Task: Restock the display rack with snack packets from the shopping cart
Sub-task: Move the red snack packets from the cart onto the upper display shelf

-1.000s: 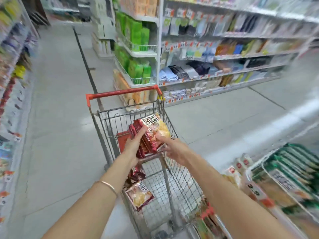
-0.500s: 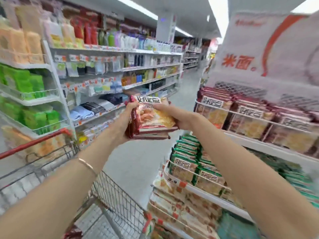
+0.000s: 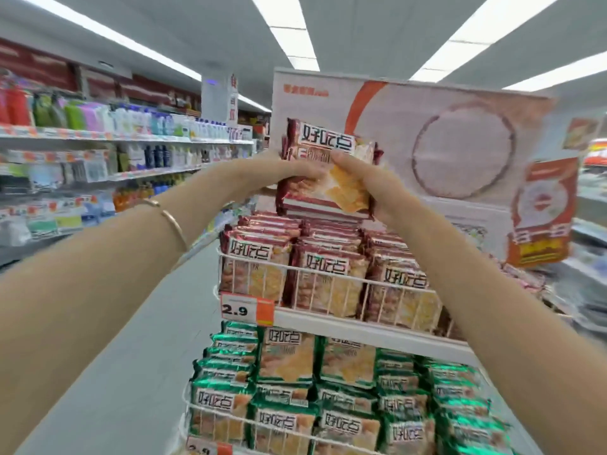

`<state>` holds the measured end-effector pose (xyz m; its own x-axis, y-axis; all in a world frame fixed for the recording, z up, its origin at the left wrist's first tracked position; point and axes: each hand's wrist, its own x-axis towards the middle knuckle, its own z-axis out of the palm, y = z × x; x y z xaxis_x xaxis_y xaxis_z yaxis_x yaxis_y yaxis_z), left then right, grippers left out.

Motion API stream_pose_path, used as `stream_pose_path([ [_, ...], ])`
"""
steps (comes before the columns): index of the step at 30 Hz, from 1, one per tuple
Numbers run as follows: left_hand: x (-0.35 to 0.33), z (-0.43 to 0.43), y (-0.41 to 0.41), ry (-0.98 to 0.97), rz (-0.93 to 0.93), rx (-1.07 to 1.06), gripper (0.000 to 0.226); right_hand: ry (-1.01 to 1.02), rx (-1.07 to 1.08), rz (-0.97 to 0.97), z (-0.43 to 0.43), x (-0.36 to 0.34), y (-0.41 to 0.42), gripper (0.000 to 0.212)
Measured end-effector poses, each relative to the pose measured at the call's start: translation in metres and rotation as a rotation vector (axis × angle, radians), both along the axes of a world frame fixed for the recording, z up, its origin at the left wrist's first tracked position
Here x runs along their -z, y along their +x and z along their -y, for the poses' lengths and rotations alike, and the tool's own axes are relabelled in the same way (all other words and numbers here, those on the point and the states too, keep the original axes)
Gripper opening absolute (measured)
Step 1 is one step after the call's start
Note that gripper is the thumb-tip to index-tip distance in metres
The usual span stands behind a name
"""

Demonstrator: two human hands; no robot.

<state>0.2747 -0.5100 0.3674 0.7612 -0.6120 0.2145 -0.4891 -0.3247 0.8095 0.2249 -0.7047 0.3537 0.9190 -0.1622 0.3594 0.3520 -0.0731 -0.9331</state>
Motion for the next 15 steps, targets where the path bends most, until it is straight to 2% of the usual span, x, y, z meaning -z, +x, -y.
stream_pose_path([
  [3, -0.004, 0.042, 0.034, -0.223, -0.041, -0.011, 0.025, -0.067, 0.050, 0.061, 0.038, -0.007, 0.028, 0.035],
  [5, 0.003, 0.066, 0.060, -0.273, -0.103, 0.011, 0.012, -0.129, 0.138, 0.025, 0.054, -0.002, 0.052, 0.070],
  [7, 0.019, 0.085, 0.089, -0.260, -0.160, -0.016, 0.012, -0.157, 0.241, -0.050, 0.068, 0.012, 0.078, 0.119],
  [8, 0.031, 0.092, 0.102, -0.241, -0.196, -0.037, 0.012, -0.190, 0.267, -0.086, 0.073, 0.023, 0.088, 0.130],
  [10, 0.057, 0.101, 0.123, -0.172, -0.269, -0.077, 0.009, -0.296, 0.272, -0.197, 0.087, 0.052, 0.107, 0.136],
  [13, 0.084, 0.109, 0.144, -0.159, -0.328, -0.113, 0.022, -0.365, 0.204, -0.381, 0.104, 0.077, 0.124, 0.146],
  [15, 0.085, 0.111, 0.148, -0.172, -0.314, -0.135, 0.031, -0.394, 0.188, -0.418, 0.113, 0.075, 0.136, 0.137],
])
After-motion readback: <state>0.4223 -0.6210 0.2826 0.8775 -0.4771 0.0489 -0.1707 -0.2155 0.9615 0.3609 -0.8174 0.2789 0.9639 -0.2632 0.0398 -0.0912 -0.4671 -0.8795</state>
